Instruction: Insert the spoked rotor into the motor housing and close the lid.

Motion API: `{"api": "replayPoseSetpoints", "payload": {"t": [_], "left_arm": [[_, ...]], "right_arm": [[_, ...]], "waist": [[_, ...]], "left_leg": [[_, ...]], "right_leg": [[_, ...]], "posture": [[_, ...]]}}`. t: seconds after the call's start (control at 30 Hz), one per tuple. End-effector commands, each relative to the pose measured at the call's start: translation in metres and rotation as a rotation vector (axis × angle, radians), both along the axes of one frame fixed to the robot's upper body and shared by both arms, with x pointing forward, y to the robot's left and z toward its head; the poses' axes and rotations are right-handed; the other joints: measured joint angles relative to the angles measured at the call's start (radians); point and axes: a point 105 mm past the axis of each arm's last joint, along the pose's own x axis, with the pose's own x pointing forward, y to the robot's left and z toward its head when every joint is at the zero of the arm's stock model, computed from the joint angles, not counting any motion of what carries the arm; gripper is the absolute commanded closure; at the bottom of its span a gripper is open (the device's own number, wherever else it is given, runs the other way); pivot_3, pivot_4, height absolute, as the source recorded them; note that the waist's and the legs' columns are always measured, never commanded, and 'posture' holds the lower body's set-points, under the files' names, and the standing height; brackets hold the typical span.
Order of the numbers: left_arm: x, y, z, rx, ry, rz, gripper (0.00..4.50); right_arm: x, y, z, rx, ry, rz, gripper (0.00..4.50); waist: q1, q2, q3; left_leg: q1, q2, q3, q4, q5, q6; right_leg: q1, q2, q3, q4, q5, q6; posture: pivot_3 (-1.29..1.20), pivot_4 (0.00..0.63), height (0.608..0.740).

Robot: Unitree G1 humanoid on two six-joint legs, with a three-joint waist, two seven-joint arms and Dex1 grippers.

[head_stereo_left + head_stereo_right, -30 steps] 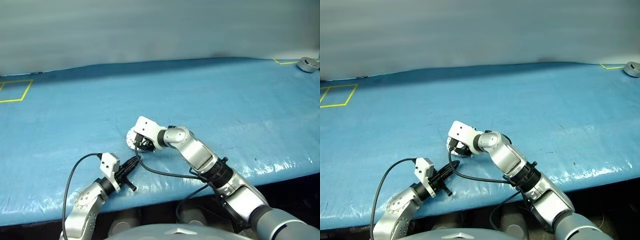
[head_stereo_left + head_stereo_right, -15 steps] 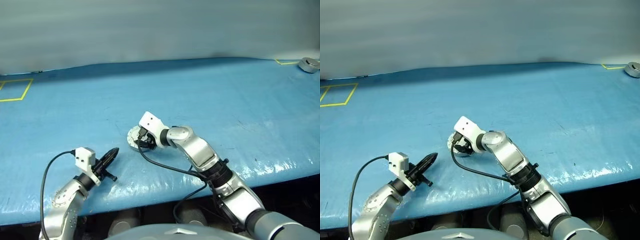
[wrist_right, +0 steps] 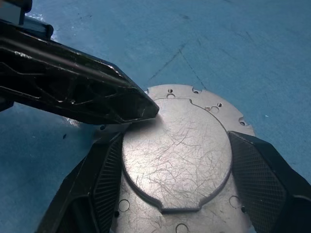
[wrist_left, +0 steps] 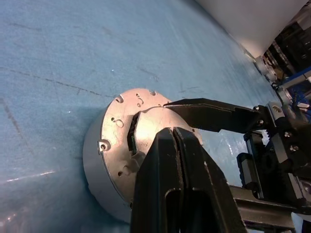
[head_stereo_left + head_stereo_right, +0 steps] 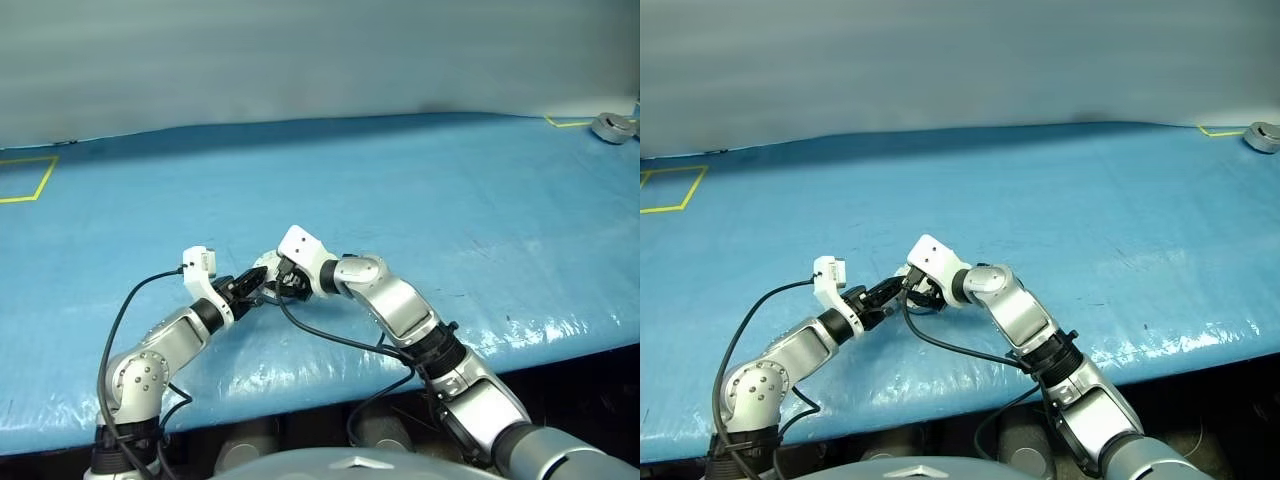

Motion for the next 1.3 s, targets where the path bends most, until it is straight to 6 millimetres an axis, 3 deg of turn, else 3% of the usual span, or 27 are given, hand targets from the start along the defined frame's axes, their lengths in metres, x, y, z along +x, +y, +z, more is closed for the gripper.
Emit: {"api": "replayPoseSetpoints", "payload": {"t": [0.03,0.37,0.9,1.03,1.3], "left_arm": [[-0.001,0.004,0.004,0.019,-0.016,0.03,4.5],[-0.013,0.011,-0.008,0.034,0.037,0.047,4.5],[0.0,-0.008,-0.01,0.061,0.055,-0.041,4.5],[-0.003,-0.002,-0.015,0.097,0.072,-0.04,4.5],[-0.006,0.003,-0.012,0.128,0.04,-0.043,4.5]], "right_arm": [[0.001,-0.031,-0.046,-0.15,0.119,-0.113,1.47],[-0.001,-0.029,-0.047,-0.158,0.123,-0.103,1.47],[-0.006,-0.027,-0.043,-0.089,0.145,-0.106,1.47],[-0.009,-0.03,-0.03,0.005,0.129,-0.15,0.14],[-0.024,-0.069,0.012,0.244,0.104,-0.315,0.05]], "waist": [[0.001,0.0,0.0],[0.005,0.0,0.0],[0.013,-0.002,0.001],[0.02,-0.002,0.001],[0.023,-0.003,0.003]], "left_leg": [[0.0,0.0,0.0,0.0,0.0,-0.001],[0.0,0.0,0.0,0.0,-0.002,-0.005],[0.0,-0.001,-0.001,0.0,0.001,-0.006],[0.0,-0.002,-0.001,-0.002,0.001,-0.006],[-0.011,-0.003,-0.006,-0.004,0.001,-0.004]], "right_leg": [[0.0,0.0,0.0,0.0,-0.001,-0.002],[0.0,-0.001,0.0,0.0,-0.003,-0.005],[0.001,-0.001,0.0,0.0,-0.003,-0.005],[0.001,-0.001,0.0,-0.001,-0.003,-0.005],[-0.003,-0.001,-0.001,-0.01,0.001,0.002]], "posture": [[0.0,0.15,0.74],[0.0,0.15,0.74],[0.0,0.15,0.74],[0.0,0.15,0.74],[0.0,0.15,0.74]]}}
